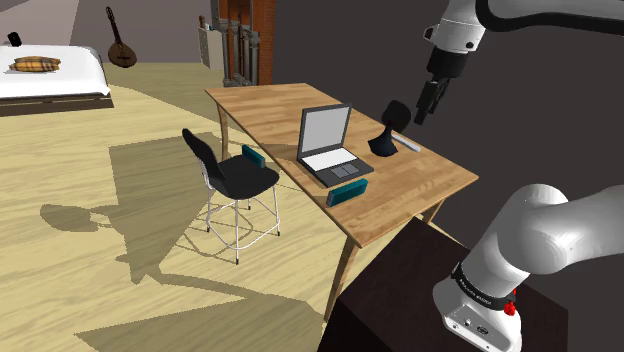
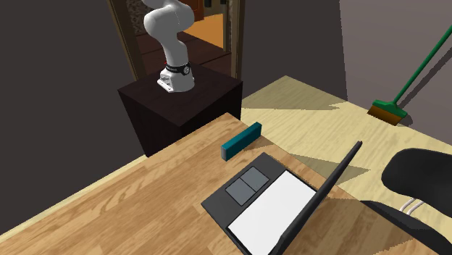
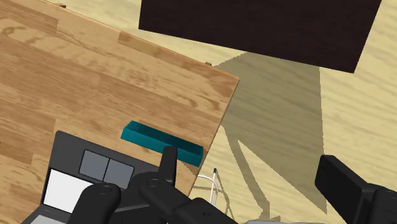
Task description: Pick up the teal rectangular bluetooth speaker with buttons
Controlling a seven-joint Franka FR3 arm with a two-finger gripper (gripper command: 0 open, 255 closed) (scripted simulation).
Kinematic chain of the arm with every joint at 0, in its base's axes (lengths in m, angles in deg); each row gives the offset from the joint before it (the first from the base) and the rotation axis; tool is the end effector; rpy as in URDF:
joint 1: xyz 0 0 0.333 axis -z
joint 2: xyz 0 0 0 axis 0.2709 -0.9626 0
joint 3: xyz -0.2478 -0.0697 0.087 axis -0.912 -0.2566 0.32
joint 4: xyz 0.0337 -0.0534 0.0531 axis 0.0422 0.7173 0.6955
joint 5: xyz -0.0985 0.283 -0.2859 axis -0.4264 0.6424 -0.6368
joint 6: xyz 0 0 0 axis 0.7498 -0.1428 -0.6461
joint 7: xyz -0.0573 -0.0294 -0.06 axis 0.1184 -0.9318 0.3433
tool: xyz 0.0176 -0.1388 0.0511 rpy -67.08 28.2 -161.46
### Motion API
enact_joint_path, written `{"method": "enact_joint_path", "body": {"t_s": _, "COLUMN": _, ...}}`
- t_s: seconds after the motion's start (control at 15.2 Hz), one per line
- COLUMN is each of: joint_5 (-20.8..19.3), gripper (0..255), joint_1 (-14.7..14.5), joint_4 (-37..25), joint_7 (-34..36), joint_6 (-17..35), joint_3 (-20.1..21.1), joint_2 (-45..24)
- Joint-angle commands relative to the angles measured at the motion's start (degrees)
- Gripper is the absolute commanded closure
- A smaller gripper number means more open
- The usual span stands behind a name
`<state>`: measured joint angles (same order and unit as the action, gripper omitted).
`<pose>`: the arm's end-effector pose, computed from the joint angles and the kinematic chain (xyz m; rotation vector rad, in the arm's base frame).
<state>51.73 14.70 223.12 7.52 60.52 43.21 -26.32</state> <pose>0.3610 -0.0389 0.5234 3.0632 0.1855 0.0165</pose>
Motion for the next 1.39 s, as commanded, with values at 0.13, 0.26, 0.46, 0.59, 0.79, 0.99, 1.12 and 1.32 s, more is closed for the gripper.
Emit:
{"method": "enact_joint_path", "body": {"t_s": 0.13, "joint_5": -1.56, "gripper": 0, "joint_1": -0.77, "joint_4": 2.69, "joint_7": -4.82, "joint_6": 3.46, "joint_3": -2.35, "joint_2": -0.66}}
{"method": "enact_joint_path", "body": {"t_s": 0.26, "joint_5": -3.11, "gripper": 0, "joint_1": -1.52, "joint_4": 5.01, "joint_7": -9.59, "joint_6": 7.05, "joint_3": -4.76, "joint_2": -1.79}}
{"method": "enact_joint_path", "body": {"t_s": 0.46, "joint_5": -5.31, "gripper": 0, "joint_1": -2.61, "joint_4": 7.79, "joint_7": -16.69, "joint_6": 12.65, "joint_3": -8.43, "joint_2": -4.36}}
{"method": "enact_joint_path", "body": {"t_s": 0.59, "joint_5": -6.63, "gripper": 0, "joint_1": -3.37, "joint_4": 9.18, "joint_7": -21.41, "joint_6": 16.54, "joint_3": -10.9, "joint_2": -6.68}}
{"method": "enact_joint_path", "body": {"t_s": 0.79, "joint_5": -8.24, "gripper": 0, "joint_1": -4.66, "joint_4": 10.53, "joint_7": -28.51, "joint_6": 22.53, "joint_3": -14.61, "joint_2": -11.04}}
{"method": "enact_joint_path", "body": {"t_s": 0.99, "joint_5": -9.19, "gripper": 0, "joint_1": -6.26, "joint_4": 11.04, "joint_7": -35.72, "joint_6": 28.66, "joint_3": -18.31, "joint_2": -16.39}}
{"method": "enact_joint_path", "body": {"t_s": 1.12, "joint_5": -9.29, "gripper": 0, "joint_1": -7.53, "joint_4": 10.93, "joint_7": -40.69, "joint_6": 32.77, "joint_3": -20.74, "joint_2": -20.47}}
{"method": "enact_joint_path", "body": {"t_s": 1.32, "joint_5": -8.27, "gripper": 0, "joint_1": -9.71, "joint_4": 10.13, "joint_7": -48.61, "joint_6": 38.86, "joint_3": -24.2, "joint_2": -27.27}}
